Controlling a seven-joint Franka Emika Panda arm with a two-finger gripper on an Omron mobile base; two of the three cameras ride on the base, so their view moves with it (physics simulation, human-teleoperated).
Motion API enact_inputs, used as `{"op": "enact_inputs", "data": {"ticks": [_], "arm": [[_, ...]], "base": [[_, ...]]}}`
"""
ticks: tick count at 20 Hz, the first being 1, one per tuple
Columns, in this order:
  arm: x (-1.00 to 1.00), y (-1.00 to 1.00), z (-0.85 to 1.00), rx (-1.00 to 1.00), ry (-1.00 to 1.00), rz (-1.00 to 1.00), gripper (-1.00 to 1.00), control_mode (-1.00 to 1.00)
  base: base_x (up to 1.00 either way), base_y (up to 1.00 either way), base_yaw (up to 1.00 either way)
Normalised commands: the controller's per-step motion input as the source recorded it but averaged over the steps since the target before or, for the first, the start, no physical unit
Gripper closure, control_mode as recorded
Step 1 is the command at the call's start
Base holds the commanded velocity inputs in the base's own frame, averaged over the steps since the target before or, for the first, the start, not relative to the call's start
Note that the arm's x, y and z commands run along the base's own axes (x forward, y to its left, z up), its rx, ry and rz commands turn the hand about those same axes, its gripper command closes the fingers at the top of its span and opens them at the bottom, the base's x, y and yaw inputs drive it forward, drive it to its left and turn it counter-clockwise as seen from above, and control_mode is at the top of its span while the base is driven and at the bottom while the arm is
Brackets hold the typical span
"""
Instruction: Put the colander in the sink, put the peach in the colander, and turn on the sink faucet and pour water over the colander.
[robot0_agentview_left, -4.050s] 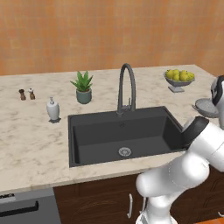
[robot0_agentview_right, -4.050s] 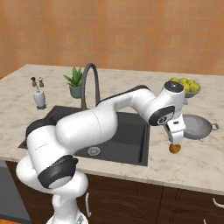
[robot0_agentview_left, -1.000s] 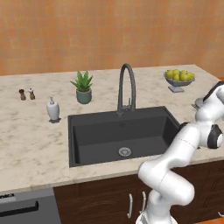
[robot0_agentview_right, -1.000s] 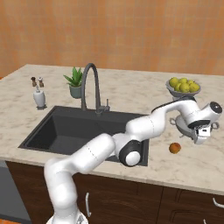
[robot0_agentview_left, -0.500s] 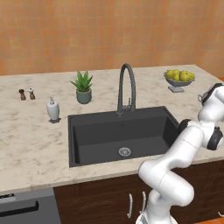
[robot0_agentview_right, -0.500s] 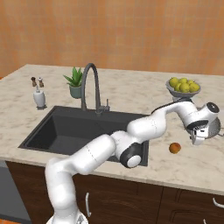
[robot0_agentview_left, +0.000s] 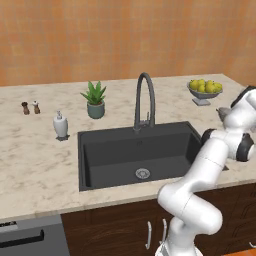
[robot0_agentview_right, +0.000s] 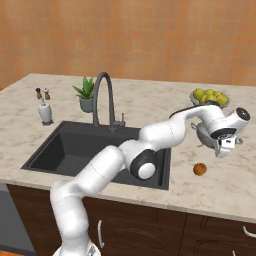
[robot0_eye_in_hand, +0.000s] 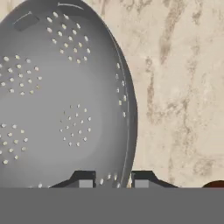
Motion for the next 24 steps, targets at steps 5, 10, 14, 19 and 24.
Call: {"op": "enact_inputs", "data": {"ticks": [5,10,14,19,24], "arm": [[-0.84,1.0,0.57,-0.13,-0.22,0.08,1.0,-1.0],[-0.67,1.0,0.69,-0.15,-0.24,0.04,1.0,-1.0],[-1.0,1.0,0.63,-0.19,-0.33,0.05,1.0,-1.0],[-0.91,1.0,0.51,-0.26,-0.19,0.17,1.0,-1.0],[-0.65,1.0,0.56,-0.23,0.01,0.35,1.0,-1.0]], "base": [[0.0,0.0,0.0],[0.0,0.0,0.0],[0.0,0.0,0.0],[0.0,0.0,0.0],[0.0,0.0,0.0]]}}
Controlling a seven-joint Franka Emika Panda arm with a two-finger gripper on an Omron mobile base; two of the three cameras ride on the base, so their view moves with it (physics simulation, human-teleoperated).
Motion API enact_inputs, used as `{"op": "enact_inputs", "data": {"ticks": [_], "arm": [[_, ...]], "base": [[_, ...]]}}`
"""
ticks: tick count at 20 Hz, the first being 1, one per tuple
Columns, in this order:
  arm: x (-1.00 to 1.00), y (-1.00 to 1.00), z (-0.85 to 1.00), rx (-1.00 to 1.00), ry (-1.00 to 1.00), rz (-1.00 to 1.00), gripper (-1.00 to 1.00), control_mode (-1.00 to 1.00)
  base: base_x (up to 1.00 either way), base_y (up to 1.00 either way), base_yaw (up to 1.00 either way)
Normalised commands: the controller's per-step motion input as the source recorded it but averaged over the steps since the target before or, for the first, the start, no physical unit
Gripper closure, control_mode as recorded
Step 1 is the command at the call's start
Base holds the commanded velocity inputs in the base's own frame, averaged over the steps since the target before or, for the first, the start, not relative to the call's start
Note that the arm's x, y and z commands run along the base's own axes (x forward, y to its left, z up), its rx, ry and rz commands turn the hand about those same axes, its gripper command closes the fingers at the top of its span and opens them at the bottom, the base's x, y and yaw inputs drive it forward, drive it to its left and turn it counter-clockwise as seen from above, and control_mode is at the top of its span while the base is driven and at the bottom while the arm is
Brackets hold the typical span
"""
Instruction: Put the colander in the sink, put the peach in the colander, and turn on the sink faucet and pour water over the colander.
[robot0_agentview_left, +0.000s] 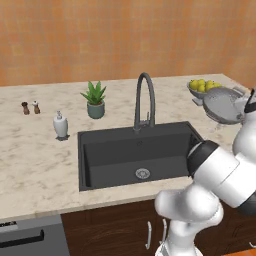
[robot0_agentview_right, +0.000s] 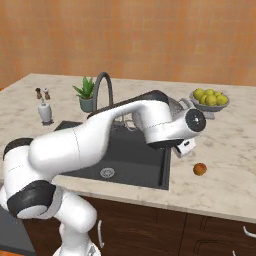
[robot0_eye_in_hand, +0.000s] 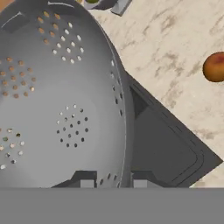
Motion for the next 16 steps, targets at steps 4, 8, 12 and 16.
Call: {"op": "enact_inputs", "data": {"ticks": [4,8,12,16], "arm": [[-0.3,0.99,0.14,-0.08,0.0,0.42,1.0,-1.0],[0.0,0.55,-0.09,0.0,0.09,0.27,1.0,-1.0],[0.0,0.16,-0.38,0.0,0.11,0.08,1.0,-1.0],[0.0,0.05,-0.58,0.0,0.14,0.06,1.0,-1.0]], "base": [[0.0,0.0,0.0],[0.0,0.0,0.0],[0.0,0.0,0.0],[0.0,0.0,0.0]]}}
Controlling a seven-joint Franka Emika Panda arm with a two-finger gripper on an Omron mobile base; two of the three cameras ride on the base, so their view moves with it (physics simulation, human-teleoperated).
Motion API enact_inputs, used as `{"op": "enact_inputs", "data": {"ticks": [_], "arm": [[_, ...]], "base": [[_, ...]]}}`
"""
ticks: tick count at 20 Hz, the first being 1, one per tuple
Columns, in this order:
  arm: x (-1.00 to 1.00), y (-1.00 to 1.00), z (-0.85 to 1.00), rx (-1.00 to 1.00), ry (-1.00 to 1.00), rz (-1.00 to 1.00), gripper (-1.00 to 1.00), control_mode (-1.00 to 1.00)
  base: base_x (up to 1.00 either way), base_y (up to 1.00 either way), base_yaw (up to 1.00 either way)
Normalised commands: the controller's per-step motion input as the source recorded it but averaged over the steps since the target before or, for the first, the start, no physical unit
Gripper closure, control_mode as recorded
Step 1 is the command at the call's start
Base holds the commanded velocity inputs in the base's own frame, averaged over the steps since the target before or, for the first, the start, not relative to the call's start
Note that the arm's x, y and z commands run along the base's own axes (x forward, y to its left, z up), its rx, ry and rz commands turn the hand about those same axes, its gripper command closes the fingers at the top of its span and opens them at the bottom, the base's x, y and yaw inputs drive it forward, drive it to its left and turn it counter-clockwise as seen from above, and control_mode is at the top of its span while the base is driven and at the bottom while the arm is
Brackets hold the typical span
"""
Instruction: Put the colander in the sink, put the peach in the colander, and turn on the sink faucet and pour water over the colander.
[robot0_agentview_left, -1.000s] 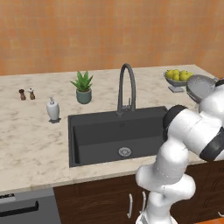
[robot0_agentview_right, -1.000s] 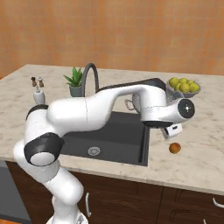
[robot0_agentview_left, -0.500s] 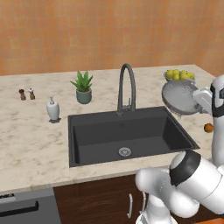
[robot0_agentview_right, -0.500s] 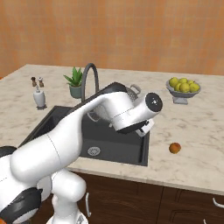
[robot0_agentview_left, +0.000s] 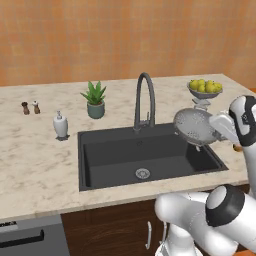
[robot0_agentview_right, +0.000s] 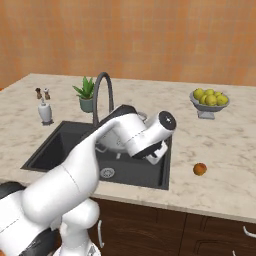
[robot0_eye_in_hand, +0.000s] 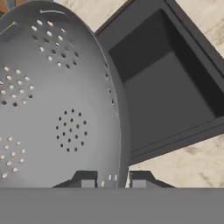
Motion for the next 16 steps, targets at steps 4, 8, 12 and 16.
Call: {"op": "enact_inputs", "data": {"ticks": [4,8,12,16], "arm": [[0.14,0.22,-0.65,0.0,0.1,0.13,1.0,-1.0],[0.49,0.2,-0.52,0.0,0.05,0.15,1.0,-1.0],[0.59,0.12,-0.52,0.0,0.0,0.12,1.0,-1.0],[0.52,0.08,-0.6,0.0,0.01,0.11,1.0,-1.0]], "base": [[0.0,0.0,0.0],[0.0,0.0,0.0],[0.0,0.0,0.0],[0.0,0.0,0.0]]}}
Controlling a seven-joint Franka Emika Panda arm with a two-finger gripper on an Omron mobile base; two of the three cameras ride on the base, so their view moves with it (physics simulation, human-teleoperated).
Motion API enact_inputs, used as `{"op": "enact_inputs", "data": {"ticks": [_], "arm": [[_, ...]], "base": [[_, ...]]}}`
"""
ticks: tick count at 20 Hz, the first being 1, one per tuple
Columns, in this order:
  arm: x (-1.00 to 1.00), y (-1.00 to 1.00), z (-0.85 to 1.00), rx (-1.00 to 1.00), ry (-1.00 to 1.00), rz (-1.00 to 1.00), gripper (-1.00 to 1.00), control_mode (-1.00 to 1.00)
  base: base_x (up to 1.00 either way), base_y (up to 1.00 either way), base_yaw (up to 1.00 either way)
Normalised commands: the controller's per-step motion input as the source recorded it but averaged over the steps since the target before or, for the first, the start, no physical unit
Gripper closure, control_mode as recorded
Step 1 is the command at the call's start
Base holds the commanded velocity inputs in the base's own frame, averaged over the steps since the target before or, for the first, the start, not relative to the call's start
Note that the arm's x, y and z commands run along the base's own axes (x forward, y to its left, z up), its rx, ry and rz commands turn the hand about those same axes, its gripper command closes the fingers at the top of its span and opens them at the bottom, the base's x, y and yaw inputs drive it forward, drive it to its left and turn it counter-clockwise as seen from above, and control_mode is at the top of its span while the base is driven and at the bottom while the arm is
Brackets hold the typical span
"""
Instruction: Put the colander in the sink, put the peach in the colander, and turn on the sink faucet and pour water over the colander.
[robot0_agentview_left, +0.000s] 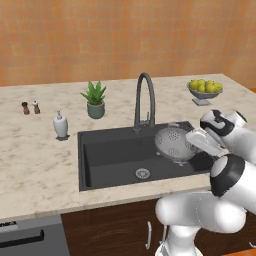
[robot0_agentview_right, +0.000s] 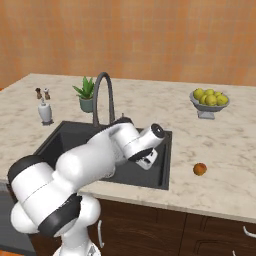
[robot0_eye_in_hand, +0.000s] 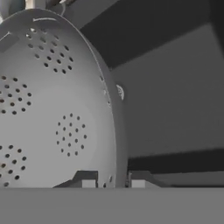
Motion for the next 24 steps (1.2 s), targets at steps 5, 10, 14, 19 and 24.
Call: {"op": "enact_inputs", "data": {"ticks": [5,10,14,19,24], "arm": [[0.43,0.06,-0.54,0.0,0.01,0.13,1.0,-1.0],[0.32,0.12,-0.52,0.0,0.0,0.13,1.0,-1.0],[0.22,0.24,-0.51,0.0,0.02,0.1,1.0,-1.0],[0.01,0.39,-0.5,-0.01,0.0,0.05,1.0,-1.0],[0.22,0.34,-0.3,0.0,-0.01,0.02,1.0,-1.0]], "base": [[0.0,0.0,0.0],[0.0,0.0,0.0],[0.0,0.0,0.0],[0.0,0.0,0.0],[0.0,0.0,0.0]]}}
